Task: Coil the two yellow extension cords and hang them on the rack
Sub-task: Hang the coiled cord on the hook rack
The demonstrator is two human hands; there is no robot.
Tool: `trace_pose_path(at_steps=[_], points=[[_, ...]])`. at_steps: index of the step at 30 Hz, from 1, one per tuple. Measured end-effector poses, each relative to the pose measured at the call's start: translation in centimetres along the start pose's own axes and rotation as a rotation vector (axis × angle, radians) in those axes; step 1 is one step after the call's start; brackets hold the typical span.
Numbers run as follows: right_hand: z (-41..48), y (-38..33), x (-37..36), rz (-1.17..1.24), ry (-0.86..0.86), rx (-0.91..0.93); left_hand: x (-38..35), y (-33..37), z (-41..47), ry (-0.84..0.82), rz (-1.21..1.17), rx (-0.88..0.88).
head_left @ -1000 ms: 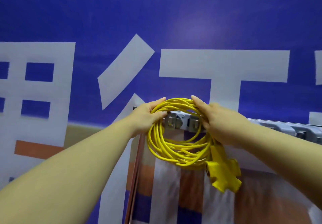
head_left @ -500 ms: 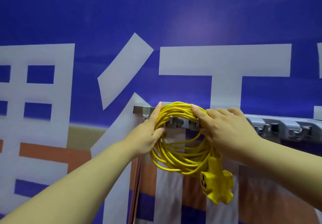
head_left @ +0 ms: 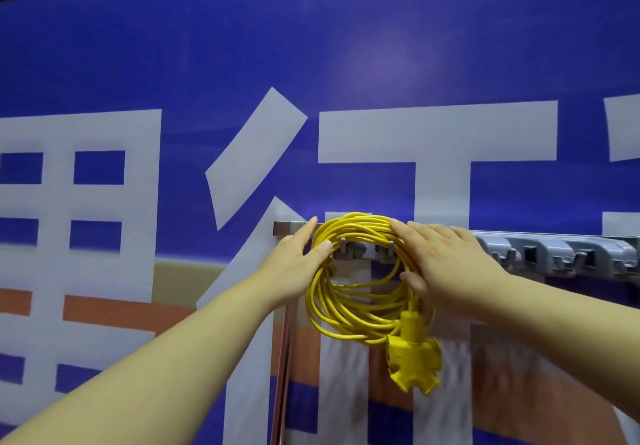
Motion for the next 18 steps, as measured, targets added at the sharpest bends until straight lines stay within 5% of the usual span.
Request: trace_pose_path(at_steps=[7,18], points=[[-3.3,0.3,0.7,0.157,0.007,-0.076,1.0,1.5,-5.2,0.105,0.164,-0.054],[-18.0,-6.3,-1.7,0.554,-0.010,-0.216,-6.4,-2.1,-19.2,-0.049,0.285,0.062]])
Point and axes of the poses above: each hand's wrist, its own z-axis towards the middle knuckle, its own x-axis out of the back of the hand, y = z × x, the point moved 2 cm from there along z, towards the middle knuckle, and after that the axes turned 13 degrees about x, right-handed, at the moved point
